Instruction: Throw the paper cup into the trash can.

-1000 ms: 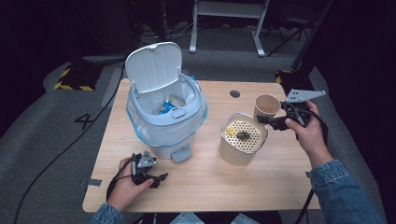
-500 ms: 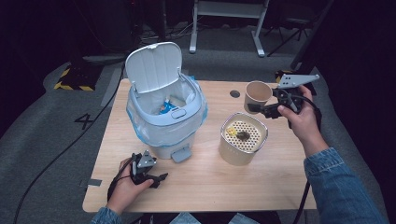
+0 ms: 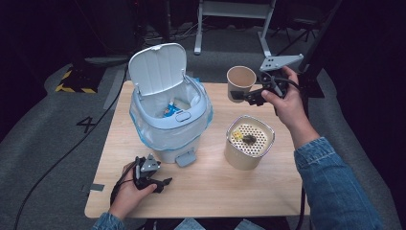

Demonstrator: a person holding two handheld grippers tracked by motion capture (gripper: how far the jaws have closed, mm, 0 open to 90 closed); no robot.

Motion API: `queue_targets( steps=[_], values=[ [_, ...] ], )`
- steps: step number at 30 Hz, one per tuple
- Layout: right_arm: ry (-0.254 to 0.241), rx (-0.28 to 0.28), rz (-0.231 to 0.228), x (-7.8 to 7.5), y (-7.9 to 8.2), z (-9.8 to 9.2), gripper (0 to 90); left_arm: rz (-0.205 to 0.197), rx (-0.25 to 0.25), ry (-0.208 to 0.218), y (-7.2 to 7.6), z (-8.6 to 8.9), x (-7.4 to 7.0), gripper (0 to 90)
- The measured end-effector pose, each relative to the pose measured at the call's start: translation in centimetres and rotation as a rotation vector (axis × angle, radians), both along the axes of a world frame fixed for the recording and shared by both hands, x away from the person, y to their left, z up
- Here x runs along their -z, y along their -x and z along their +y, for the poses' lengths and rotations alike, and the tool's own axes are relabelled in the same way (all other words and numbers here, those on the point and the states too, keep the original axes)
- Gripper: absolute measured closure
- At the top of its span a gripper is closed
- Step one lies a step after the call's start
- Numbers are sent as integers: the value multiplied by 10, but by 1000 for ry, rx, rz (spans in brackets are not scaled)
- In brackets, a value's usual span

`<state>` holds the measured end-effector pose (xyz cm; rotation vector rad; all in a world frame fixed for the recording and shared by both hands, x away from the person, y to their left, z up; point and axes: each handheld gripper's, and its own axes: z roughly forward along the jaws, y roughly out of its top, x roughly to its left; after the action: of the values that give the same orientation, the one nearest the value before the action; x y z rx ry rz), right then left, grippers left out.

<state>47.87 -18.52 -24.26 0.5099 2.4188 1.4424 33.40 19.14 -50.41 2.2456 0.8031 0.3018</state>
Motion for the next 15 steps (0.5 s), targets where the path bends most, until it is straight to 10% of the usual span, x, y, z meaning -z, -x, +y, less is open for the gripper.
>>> queue_targets(
  steps=[15],
  values=[
    [-42,-76,-14,-11,-9,83,296,-3,8,-1,-1,0,0,231]
  ],
)
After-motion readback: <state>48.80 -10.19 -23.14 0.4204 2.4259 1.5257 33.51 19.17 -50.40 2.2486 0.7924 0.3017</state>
